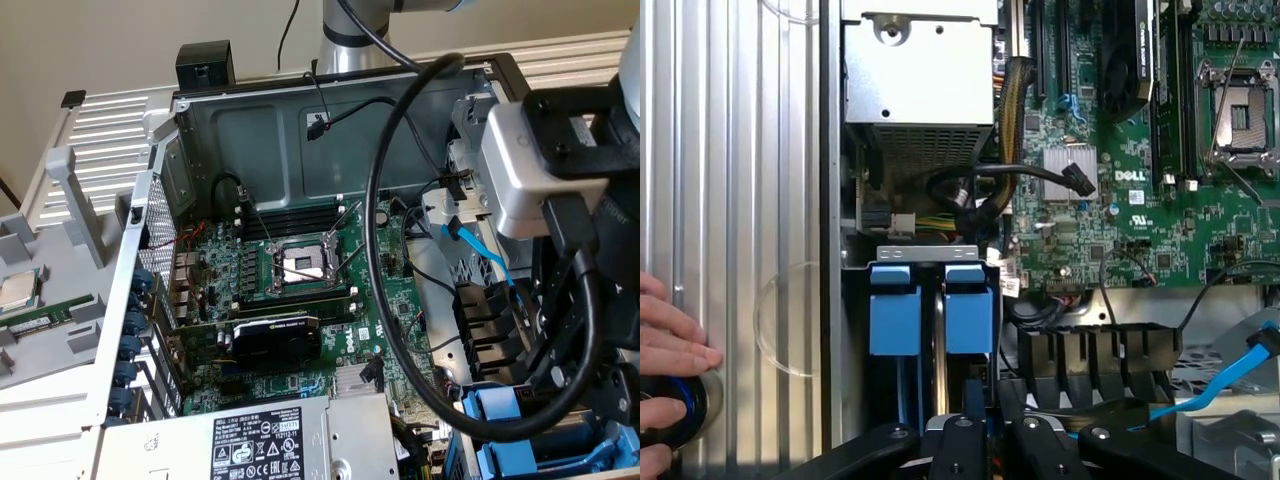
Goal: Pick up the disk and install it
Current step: 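Insert the second disk wire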
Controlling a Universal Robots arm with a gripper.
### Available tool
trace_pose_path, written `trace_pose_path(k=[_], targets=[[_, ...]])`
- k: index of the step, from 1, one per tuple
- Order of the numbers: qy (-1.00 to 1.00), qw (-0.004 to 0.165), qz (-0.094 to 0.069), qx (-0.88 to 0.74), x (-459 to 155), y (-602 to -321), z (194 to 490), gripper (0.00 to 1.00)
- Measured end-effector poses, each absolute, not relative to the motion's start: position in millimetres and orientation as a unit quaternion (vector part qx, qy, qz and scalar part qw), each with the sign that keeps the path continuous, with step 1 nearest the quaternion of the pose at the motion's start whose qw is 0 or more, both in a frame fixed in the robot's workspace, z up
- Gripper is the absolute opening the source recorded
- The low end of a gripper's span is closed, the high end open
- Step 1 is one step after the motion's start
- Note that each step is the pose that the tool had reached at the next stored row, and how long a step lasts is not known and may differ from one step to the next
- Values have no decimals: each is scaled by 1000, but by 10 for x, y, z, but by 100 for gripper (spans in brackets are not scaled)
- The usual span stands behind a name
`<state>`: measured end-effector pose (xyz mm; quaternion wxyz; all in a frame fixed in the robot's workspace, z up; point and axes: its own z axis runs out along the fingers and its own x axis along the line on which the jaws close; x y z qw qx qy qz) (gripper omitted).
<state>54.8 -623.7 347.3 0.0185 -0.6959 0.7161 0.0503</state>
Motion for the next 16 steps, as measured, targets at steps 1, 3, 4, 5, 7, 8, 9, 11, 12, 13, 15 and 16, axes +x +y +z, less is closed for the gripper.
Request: trace_pose_path(k=[1, 3, 4, 5, 7, 8, 9, 11, 12, 13, 15, 16], targets=[[716, 19, 50, -696, 549, -6237, 3471, 16], [717, 19, 50, -695, 550, -6237, 3470, 16], [717, 19, 50, -695, 553, -6237, 3470, 16], [717, 19, 50, -695, 553, -6237, 3469, 16], [717, 19, 50, -695, 554, -6237, 3468, 16], [717, 19, 50, -695, 554, -6237, 3468, 16], [717, 19, 50, -695, 554, -6237, 3466, 16], [717, 19, 50, -695, 554, -6236, 3462, 16], [717, 19, 50, -695, 554, -6236, 3461, 16], [717, 19, 50, -695, 554, -6235, 3459, 16], [717, 19, 50, -695, 555, -6231, 3459, 16], [717, 19, 50, -695, 554, -6231, 3459, 16]])
